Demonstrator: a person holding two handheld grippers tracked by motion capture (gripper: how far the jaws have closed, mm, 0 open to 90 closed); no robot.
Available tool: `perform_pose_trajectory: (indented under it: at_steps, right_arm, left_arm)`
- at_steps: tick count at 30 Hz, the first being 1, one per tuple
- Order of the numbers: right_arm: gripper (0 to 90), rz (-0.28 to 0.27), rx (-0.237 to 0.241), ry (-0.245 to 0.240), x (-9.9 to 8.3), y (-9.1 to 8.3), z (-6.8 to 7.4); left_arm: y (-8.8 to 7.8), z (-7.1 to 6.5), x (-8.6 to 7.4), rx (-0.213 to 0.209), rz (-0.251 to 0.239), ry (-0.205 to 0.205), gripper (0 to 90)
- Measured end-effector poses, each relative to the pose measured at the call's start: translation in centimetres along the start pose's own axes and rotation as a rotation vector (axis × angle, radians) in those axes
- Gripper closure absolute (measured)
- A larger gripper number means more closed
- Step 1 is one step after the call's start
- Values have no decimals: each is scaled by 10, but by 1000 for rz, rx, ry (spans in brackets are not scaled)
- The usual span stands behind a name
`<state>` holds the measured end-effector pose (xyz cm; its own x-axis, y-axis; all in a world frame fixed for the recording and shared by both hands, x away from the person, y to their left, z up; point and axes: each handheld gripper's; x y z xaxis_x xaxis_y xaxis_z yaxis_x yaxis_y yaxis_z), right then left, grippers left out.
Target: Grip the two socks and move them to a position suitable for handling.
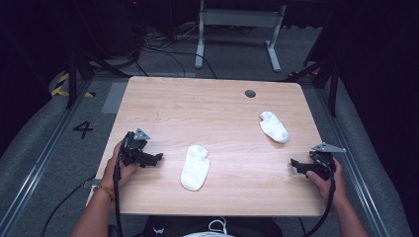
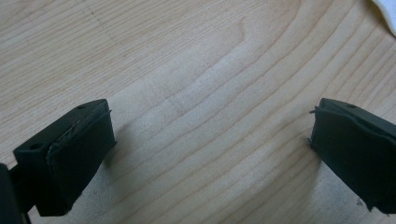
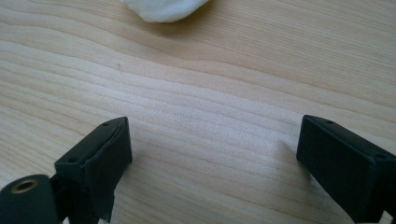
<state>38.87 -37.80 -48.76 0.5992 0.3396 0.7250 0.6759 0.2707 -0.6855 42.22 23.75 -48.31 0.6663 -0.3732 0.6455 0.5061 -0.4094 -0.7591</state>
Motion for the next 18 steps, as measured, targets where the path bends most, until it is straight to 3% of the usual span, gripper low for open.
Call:
perform_pose_trajectory:
  at_steps: [5, 10, 15, 18]
  right_arm:
    - [100, -1, -3, -1, 1, 1, -1]
    - [100, 0, -4, 1, 1, 1, -1]
    - [97, 0, -2, 0, 1, 1, -1]
    - [97, 0, -2, 0, 1, 1, -1]
  left_arm:
    - [-3, -2, -3, 2, -2, 16, 0]
    - [-9, -5, -9, -30, 16, 48, 6]
    - [-18, -11, -14, -47, 8, 44, 158]
    - [-20, -20, -13, -68, 40, 71, 158]
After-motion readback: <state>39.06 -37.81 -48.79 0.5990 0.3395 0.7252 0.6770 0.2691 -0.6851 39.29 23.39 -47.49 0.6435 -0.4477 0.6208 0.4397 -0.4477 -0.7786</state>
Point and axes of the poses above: each handheld gripper's, and its own axes: y roughly forward along the jaws, x roughly out of its top, z roughly to its left, and after that the axes turned 6 degrees about -y, right-handed
